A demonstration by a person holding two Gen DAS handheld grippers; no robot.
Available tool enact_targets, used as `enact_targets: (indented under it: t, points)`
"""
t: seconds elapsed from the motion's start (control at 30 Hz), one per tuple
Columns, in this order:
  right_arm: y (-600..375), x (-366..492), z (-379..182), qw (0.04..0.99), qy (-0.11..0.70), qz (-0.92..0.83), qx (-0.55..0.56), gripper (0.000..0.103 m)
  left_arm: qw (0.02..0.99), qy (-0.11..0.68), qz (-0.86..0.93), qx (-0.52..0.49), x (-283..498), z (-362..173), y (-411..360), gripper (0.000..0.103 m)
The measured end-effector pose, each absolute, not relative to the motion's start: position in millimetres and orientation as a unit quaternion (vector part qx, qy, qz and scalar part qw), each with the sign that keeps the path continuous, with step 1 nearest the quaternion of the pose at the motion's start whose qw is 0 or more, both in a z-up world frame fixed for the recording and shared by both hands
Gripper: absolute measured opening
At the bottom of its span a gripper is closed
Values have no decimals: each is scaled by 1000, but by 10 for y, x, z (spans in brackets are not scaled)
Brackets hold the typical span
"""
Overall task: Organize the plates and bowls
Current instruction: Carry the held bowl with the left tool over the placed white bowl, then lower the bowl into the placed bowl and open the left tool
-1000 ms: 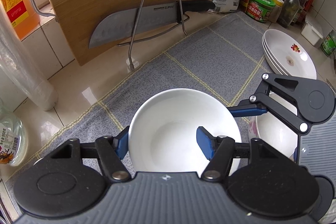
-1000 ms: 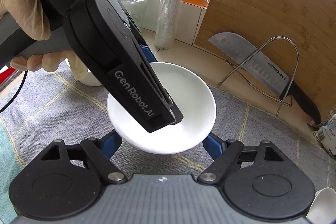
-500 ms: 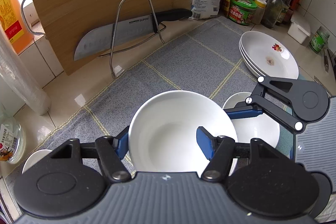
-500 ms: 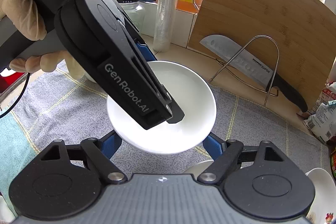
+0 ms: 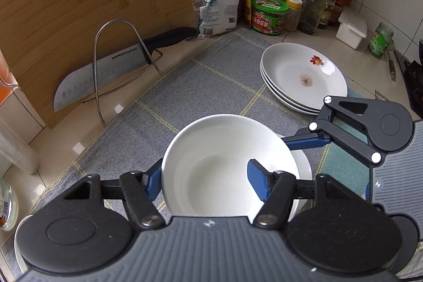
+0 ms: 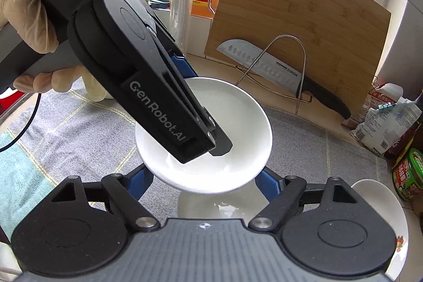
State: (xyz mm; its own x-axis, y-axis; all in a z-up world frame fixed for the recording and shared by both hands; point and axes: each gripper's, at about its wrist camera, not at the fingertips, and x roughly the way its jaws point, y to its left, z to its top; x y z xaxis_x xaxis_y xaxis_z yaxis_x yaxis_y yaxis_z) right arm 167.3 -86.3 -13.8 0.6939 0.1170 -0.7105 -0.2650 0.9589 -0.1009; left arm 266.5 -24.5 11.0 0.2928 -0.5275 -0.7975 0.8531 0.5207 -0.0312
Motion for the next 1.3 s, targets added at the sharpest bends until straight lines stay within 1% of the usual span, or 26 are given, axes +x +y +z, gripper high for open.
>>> enact_targets:
  t: [0.4, 0.8, 1.3]
  points:
    - [-1205, 1549, -254, 909, 406, 75, -60, 87, 752, 401, -476, 219, 2571, -43, -652, 64]
    - [-1222, 1540, -359, 901, 422, 83, -51, 87, 741, 420, -473, 224, 2575, -222, -720, 64]
    - [-1266, 1565, -387, 899, 428, 85, -37, 87, 739, 421, -474, 228, 2575, -305, -770, 65]
